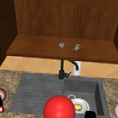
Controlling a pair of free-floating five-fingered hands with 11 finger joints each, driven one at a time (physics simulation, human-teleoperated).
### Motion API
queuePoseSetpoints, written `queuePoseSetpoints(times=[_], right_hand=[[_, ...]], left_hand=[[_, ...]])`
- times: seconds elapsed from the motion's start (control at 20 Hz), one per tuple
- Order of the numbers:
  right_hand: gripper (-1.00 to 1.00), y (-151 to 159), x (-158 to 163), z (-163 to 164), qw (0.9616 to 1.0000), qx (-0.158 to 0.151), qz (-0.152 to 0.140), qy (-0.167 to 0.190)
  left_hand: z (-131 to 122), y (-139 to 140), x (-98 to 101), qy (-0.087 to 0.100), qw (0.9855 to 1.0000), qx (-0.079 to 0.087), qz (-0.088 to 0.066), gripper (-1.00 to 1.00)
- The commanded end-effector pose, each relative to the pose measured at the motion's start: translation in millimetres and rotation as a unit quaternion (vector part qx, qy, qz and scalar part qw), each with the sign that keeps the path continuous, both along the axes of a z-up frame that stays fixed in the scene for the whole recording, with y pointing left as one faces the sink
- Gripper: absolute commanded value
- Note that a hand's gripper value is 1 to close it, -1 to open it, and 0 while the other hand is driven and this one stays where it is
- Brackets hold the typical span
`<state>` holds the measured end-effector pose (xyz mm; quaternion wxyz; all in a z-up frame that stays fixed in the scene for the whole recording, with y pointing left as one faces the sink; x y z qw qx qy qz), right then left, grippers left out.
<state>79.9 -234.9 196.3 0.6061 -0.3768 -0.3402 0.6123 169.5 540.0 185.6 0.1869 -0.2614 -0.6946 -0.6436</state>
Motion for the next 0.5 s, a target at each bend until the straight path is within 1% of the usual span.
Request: queuePoseSetpoints(times=[0.0,0.1,0.25,0.35,0.4,0.45], right_hand=[[0.0,0.0,0.0,0.0,1.0,0.0,0.0,0.0],[0.0,0.0,0.0,0.0,1.0,0.0,0.0,0.0],[0.0,0.0,0.0,0.0,1.0,0.0,0.0,0.0],[0.0,0.0,0.0,0.0,1.0,0.0,0.0,0.0],[0.0,0.0,0.0,0.0,1.0,0.0,0.0,0.0],[0.0,0.0,0.0,0.0,1.0,0.0,0.0,0.0]], left_hand=[[-0.1,-10.6,-4.0,-0.016,0.9996,0.014,-0.018,1.0],[2.9,-11.2,-6.1,-0.02,0.9996,0.014,-0.01,1.0],[4.8,-13.3,-7.8,-0.033,0.9994,0.012,-0.003,1.0],[5.3,-15.1,-6.7,-0.033,0.9994,0.01,-0.002,1.0],[4.6,-16.0,-5.5,-0.031,0.9995,0.01,-0.002,-1.0],[5.3,-16.3,-1.4,-0.023,0.9997,0.007,0.009,-1.0]])
